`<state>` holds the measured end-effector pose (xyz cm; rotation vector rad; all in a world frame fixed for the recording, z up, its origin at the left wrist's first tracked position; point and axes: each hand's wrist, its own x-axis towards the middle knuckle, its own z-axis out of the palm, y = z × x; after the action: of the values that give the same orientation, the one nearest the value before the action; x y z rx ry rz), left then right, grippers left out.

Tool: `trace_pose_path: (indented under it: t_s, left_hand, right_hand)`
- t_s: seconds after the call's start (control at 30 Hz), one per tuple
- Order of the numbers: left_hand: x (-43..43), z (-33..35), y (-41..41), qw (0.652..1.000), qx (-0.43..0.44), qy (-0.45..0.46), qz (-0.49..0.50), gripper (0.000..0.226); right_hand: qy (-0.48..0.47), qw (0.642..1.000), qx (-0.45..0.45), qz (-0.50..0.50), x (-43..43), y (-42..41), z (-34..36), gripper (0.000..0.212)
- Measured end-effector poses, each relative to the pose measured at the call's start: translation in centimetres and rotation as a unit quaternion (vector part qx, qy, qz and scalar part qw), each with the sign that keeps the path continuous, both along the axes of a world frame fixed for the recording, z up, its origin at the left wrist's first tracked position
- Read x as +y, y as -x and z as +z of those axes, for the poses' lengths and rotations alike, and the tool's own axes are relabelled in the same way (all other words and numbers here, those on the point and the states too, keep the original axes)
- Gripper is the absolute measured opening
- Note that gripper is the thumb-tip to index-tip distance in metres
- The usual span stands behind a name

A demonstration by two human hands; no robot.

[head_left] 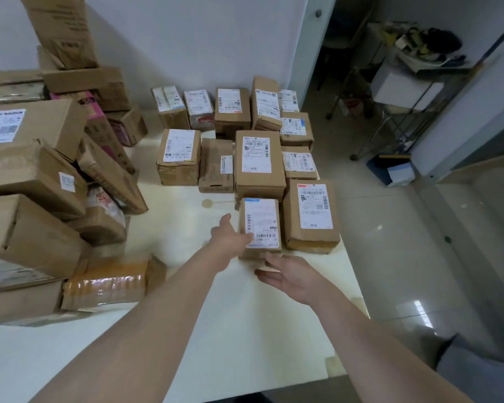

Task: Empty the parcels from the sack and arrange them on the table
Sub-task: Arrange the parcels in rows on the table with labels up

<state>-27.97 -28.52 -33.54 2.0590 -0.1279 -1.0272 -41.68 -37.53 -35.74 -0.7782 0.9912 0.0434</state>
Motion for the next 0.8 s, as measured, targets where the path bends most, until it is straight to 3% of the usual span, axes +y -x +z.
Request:
trace_pose_path:
  t_s: [0.1, 0.17, 0.23, 0.33, 0.47, 0.63, 0.8]
  left_hand:
    - [-1.1, -1.2, 2.0, 0.998, 0.049, -0.025, 0.005, 0.078]
    - [-1.7, -1.5, 2.6, 0.999, 0.023, -0.006, 0.023, 0.064]
    - [-2.1, -1.5, 2.7, 1.000, 0.006, 0.001, 0.017, 0.057]
    - [-2.0, -0.6, 2.4, 1.000, -0.004, -0.025, 0.003, 0.059]
    - [-0.3, 2.5, 0.3, 0.981, -0.164, -0.100, -0.021, 0.060]
    - [4.5, 8.4, -4.5, 0.938, -0.332, -0.100, -0.005, 0.048]
    - [10.1, 14.1, -10.8, 0.864, -0.487, -0.122, 0.031, 0.047]
  right_hand:
    - [0.042, 0.998, 0.039, 0.013, -1.1, 0.8, 0.2, 0.068]
    - [0.084, 0.994, 0.060, 0.026, -1.8, 1.3, 0.6, 0.068]
    - [0.113, 0.990, 0.077, 0.045, -2.4, 1.9, 1.3, 0.055]
    - [0.101, 0.973, 0.116, 0.174, -2.4, 2.2, 2.7, 0.027]
    - [0.154, 0.923, 0.136, 0.327, -1.1, -0.3, 3.8, 0.029]
    - [0.214, 0.930, 0.080, 0.289, 1.5, -7.6, 5.9, 0.020]
    - [0.276, 0.914, 0.025, 0.297, 5.3, -14.3, 8.8, 0.026]
